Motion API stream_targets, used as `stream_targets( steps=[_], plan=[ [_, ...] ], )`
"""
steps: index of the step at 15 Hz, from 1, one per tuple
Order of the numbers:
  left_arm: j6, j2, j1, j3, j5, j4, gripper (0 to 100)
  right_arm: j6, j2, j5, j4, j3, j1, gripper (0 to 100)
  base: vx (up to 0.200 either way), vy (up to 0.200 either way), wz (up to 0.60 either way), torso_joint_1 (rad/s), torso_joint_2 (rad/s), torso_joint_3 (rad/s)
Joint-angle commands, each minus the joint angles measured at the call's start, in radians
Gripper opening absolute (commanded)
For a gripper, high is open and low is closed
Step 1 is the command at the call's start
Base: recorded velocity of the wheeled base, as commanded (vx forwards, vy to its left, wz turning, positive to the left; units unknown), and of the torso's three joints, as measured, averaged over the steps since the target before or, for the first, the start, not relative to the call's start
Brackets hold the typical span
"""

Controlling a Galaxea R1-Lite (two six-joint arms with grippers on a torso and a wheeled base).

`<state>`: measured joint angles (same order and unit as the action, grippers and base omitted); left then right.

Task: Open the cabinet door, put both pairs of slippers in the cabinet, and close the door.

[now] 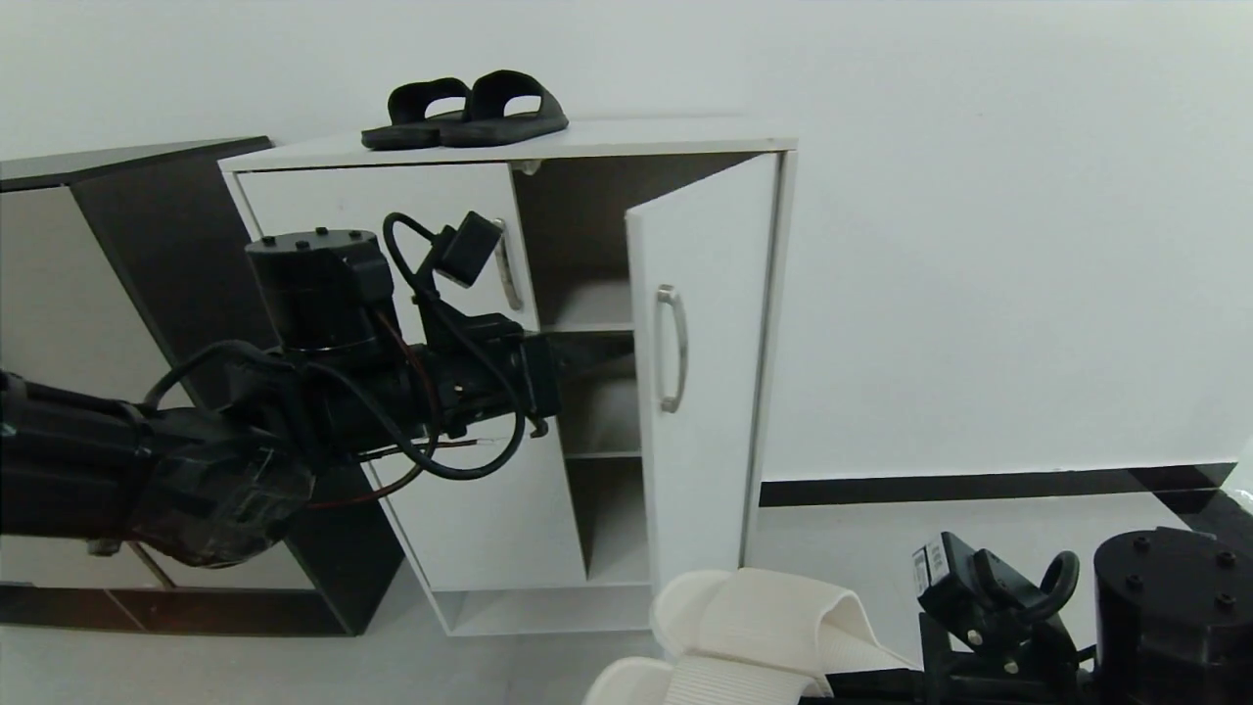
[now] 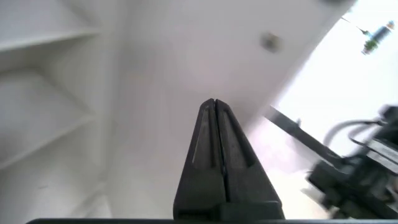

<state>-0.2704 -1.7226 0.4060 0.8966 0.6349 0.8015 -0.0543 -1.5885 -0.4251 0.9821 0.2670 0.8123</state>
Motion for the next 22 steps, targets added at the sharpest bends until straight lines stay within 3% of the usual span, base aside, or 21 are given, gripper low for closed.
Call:
stream_targets(
  steps=[1,6,7,8,10,11,12,15,17,18,19,20,21,22],
  plan=[
    [-0.001,-0.011,0.028,0.012,-0.003,-0.001,0,0.011,0.007,-0.001,0.001,-0.006,0.002,0,-0.200,0.000,0.00,0.002,0.00,-0.002],
    [-0.001,0.008,-0.004,-0.011,-0.021,0.041,0,0.008,0.001,0.000,0.003,0.004,0.002,0,-0.040,0.000,0.00,0.000,0.00,0.000],
    [0.000,0.035,-0.016,-0.024,-0.077,0.044,0,-0.009,-0.016,0.012,0.003,0.049,0.001,0,0.000,0.000,0.00,0.000,0.00,0.000],
    [-0.001,0.086,-0.022,-0.039,-0.181,0.039,0,-0.076,-0.039,0.075,0.001,0.104,0.002,0,0.000,0.000,0.00,0.000,0.00,0.000],
    [0.007,0.196,-0.022,-0.077,-0.343,0.004,0,-0.170,-0.085,0.266,-0.002,0.215,0.060,0,0.000,0.000,0.00,0.000,0.00,0.000],
    [0.008,0.278,-0.019,-0.091,-0.417,-0.065,0,-0.174,-0.122,0.391,-0.031,0.279,0.084,0,0.000,0.000,0.00,0.000,0.00,0.000],
    [0.013,0.379,-0.018,-0.097,-0.501,-0.209,0,-0.177,-0.156,0.494,-0.080,0.340,0.096,0,0.000,0.000,0.00,0.000,0.00,0.000],
    [0.083,0.678,-0.016,-0.099,-0.765,-0.624,0,-0.213,-0.214,0.611,-0.155,0.429,0.100,0,0.000,0.000,0.00,0.000,0.00,0.000],
    [0.091,0.794,-0.016,-0.142,-0.942,-0.682,0,-0.214,-0.229,0.661,-0.166,0.449,0.094,0,0.000,0.000,0.00,0.000,0.00,0.000],
    [0.092,0.897,-0.022,-0.232,-1.101,-0.682,0,-0.214,-0.229,0.671,-0.166,0.452,0.084,0,0.000,0.000,0.00,0.000,0.00,0.000],
    [0.092,0.986,-0.082,-0.318,-1.149,-0.683,0,-0.214,-0.228,0.672,-0.166,0.452,0.074,0,0.000,0.000,0.00,0.000,0.00,0.000],
    [0.100,1.072,-0.190,-0.412,-1.147,-0.683,0,-0.214,-0.223,0.672,-0.166,0.451,0.074,0,0.000,0.000,0.00,0.000,0.00,0.000],
    [0.103,1.149,-0.259,-0.493,-1.144,-0.682,0,-0.213,-0.219,0.674,-0.166,0.449,0.074,0,0.000,0.000,0.00,0.000,0.00,0.000],
    [0.105,1.235,-0.289,-0.576,-1.141,-0.683,0,-0.213,-0.215,0.674,-0.166,0.451,0.074,0,0.000,0.000,0.00,0.000,0.00,0.000]
  ],
)
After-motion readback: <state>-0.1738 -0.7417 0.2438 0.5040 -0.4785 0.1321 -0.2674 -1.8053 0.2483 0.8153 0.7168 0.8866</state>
